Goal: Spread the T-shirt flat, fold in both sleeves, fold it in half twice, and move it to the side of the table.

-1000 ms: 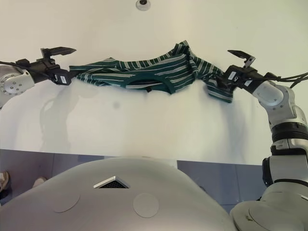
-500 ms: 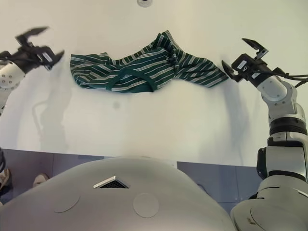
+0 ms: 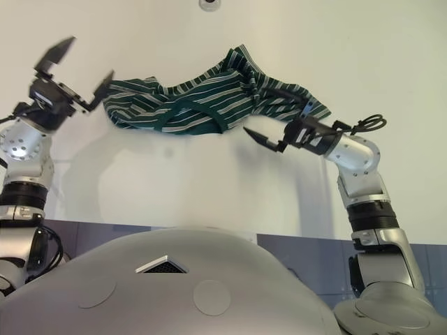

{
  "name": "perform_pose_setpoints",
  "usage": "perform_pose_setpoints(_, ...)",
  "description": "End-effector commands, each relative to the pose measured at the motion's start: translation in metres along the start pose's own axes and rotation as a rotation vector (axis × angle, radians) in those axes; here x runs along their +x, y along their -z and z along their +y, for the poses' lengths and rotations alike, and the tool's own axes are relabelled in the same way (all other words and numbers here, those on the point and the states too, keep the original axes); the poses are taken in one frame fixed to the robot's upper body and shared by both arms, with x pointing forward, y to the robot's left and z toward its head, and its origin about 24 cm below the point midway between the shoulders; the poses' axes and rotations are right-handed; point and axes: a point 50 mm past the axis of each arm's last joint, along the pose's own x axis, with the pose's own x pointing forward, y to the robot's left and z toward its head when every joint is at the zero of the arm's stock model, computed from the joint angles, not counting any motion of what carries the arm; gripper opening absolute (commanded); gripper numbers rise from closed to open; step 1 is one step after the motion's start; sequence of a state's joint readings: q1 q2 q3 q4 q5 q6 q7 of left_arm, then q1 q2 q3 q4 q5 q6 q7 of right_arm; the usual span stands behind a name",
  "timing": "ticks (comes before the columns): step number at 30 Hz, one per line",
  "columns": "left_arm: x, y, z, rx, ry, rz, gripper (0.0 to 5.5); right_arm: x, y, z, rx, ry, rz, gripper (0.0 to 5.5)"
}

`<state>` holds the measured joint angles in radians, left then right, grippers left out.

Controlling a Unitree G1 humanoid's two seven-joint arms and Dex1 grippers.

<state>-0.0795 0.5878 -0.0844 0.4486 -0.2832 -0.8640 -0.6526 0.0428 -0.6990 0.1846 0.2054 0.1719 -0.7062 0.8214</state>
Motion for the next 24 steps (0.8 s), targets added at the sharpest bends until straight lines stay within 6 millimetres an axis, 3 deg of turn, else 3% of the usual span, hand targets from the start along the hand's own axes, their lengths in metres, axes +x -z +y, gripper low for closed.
perform_pose_setpoints(1,-0.001,-0.006,-0.016,-0.040,0.060,-0.043,4.05,0.000,0.012,0.000,-0.099,-0.079,0.151,4.37)
perform_pose_setpoints(4,-0.001,-0.010,-0.029,-0.056,0.106,-0.061,4.05,0.012,0.023,0.009,-0.185,-0.128,0.243,4.37)
perform_pose_setpoints(9,-0.001,-0.014,-0.036,-0.067,0.134,-0.063,4.09,0.031,0.022,0.015,-0.234,-0.144,0.220,4.23)
perform_pose_setpoints(24,0.001,-0.013,-0.039,-0.065,0.144,-0.035,4.09,0.038,0.017,0.008,-0.223,-0.051,0.160,1.09)
